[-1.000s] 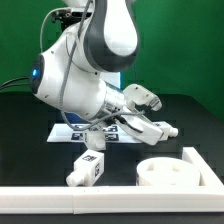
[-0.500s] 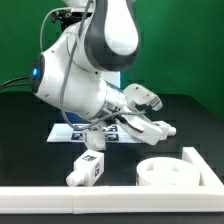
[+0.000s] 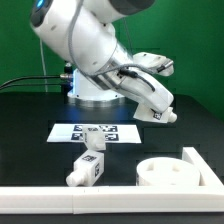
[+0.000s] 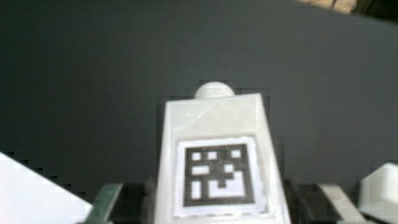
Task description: Assemble stool
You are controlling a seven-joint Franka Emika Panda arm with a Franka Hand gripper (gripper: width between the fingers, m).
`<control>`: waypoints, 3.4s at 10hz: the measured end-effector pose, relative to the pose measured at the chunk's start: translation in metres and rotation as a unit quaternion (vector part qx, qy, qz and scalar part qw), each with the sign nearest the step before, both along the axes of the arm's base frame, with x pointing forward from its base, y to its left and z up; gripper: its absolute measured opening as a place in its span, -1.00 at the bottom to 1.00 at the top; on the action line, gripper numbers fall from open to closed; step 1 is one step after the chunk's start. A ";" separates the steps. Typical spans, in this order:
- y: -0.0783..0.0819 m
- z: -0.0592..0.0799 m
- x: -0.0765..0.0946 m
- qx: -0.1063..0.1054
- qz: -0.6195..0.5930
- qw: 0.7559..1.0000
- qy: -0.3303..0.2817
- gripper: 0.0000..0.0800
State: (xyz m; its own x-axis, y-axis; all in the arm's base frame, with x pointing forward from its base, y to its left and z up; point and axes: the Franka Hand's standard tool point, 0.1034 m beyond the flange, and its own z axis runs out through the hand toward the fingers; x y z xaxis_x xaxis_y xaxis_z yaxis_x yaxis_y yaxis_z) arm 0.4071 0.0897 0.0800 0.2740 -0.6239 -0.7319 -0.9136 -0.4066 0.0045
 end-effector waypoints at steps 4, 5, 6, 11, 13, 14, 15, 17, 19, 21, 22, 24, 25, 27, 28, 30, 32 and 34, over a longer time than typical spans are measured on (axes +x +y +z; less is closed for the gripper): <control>-0.014 0.019 0.020 -0.085 0.036 0.992 -0.080 -0.16; -0.027 0.037 0.037 -0.097 0.058 0.987 -0.111 -0.16; -0.036 0.048 0.059 -0.119 0.080 0.979 -0.143 -0.16; -0.031 0.040 0.077 -0.212 0.113 0.944 -0.227 -0.16; -0.034 0.047 0.100 -0.232 0.162 0.924 -0.259 -0.16; -0.033 0.048 0.110 -0.242 0.169 0.913 -0.280 -0.16; -0.024 0.048 0.116 -0.250 0.188 0.900 -0.303 -0.16; -0.005 0.047 0.114 -0.275 0.162 0.885 -0.338 -0.16; -0.004 0.045 0.112 -0.274 0.165 0.885 -0.340 -0.16; -0.014 0.053 0.126 -0.246 0.251 0.869 -0.347 -0.16; -0.022 0.055 0.147 -0.234 0.289 0.854 -0.365 -0.16; -0.012 0.057 0.165 -0.216 0.331 0.838 -0.376 -0.16; -0.011 0.056 0.164 -0.214 0.331 0.838 -0.376 -0.16; -0.011 0.055 0.163 -0.214 0.331 0.839 -0.375 -0.16; -0.014 0.054 0.163 -0.213 0.342 0.835 -0.376 -0.16; -0.036 0.062 0.178 -0.213 0.391 0.813 -0.376 -0.16; -0.042 0.059 0.186 -0.213 0.441 0.779 -0.391 -0.16; -0.041 0.059 0.186 -0.212 0.438 0.781 -0.391 -0.16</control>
Offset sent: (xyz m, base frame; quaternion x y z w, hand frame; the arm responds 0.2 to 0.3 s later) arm 0.0195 -0.0477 0.0326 -0.0111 0.1978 -0.1291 0.9716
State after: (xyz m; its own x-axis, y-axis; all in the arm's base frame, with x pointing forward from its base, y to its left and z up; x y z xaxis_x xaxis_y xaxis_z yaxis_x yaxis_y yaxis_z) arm 0.5932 0.0487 0.1386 0.9917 -0.0867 0.0946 -0.0761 -0.9909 -0.1106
